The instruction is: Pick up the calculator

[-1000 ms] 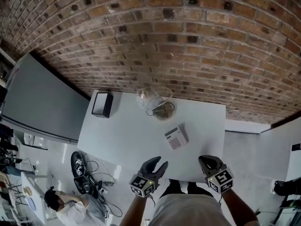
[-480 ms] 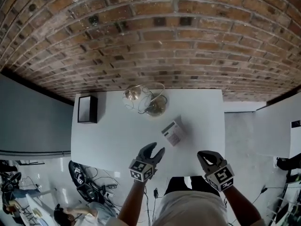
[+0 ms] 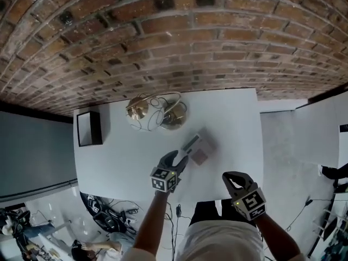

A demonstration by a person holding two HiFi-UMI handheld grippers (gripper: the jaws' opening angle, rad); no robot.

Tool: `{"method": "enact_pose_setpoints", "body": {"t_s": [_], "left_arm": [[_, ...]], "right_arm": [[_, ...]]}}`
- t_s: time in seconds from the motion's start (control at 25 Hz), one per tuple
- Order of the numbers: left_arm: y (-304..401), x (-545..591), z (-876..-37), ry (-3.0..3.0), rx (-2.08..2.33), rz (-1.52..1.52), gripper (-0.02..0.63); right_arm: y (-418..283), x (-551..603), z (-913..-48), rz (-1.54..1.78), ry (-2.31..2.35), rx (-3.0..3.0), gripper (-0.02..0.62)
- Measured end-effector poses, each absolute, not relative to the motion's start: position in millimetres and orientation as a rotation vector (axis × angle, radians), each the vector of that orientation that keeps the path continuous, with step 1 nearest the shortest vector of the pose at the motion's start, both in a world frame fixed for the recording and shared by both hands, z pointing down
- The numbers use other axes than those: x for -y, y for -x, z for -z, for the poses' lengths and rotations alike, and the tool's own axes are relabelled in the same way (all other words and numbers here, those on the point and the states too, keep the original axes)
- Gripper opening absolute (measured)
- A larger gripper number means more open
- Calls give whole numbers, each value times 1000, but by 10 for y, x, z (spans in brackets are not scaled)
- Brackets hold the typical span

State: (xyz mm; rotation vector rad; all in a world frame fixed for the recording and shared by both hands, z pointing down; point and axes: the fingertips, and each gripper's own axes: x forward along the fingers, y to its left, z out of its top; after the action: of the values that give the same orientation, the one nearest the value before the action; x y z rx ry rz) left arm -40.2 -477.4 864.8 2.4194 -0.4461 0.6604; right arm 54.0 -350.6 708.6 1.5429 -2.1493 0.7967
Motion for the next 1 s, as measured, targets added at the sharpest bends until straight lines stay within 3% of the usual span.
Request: {"method": "enact_pose_setpoints", "body": {"t_s": [0.4, 1.0], "left_arm": [[168, 4940, -9238, -2258, 357, -781, 235], [-6, 4733, -9280, -2146, 160, -663, 91]], "right_arm": [[-418, 3559, -7370, -876, -1512, 2132, 12], [-480, 3422, -7380, -882, -1529, 2089, 12]]}}
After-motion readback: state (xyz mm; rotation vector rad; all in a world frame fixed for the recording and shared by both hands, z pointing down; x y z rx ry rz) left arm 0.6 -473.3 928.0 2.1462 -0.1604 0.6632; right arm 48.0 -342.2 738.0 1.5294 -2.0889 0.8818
